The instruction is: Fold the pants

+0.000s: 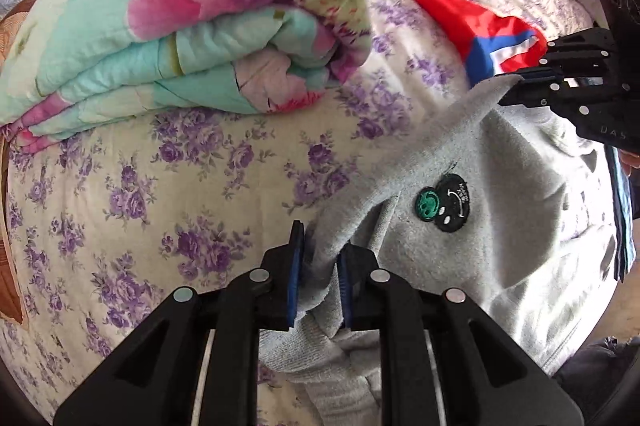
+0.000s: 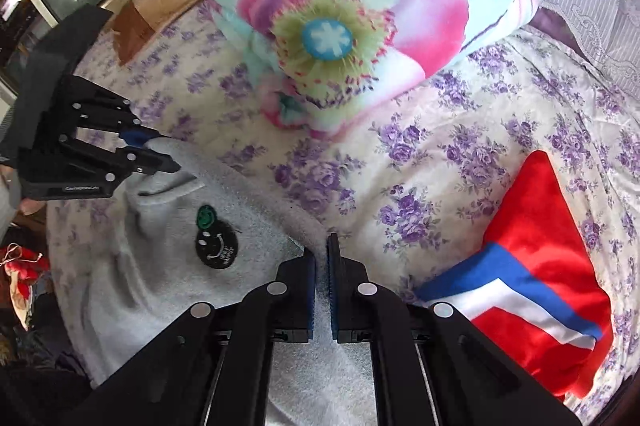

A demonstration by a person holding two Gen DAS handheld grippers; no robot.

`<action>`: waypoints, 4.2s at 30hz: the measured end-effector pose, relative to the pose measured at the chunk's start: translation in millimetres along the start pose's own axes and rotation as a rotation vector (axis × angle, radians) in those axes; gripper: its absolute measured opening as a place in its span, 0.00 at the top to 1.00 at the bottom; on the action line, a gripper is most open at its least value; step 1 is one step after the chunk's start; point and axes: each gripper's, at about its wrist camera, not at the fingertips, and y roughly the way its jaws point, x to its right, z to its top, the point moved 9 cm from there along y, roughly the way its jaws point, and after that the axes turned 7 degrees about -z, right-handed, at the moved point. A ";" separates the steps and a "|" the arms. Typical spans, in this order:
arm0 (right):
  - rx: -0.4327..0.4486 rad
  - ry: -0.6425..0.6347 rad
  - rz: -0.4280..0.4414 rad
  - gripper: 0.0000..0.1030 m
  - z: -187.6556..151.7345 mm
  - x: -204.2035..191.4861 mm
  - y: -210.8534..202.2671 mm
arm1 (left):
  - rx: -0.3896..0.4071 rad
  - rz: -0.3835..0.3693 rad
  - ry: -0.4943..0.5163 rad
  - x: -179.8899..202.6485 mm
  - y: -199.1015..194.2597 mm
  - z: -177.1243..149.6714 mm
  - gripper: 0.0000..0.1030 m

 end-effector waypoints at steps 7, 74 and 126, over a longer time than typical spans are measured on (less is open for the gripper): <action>0.072 -0.026 0.098 0.94 -24.2 -60.0 -68.2 | 0.068 -0.017 0.059 33.6 -58.5 -40.1 0.86; -0.533 0.857 -0.282 0.46 -249.5 126.2 -27.8 | 0.013 -0.063 -0.427 124.3 24.2 -245.1 0.93; -0.029 0.698 -0.199 0.67 -380.9 -32.1 -156.1 | -0.187 -0.153 -0.116 219.1 81.3 -226.1 0.76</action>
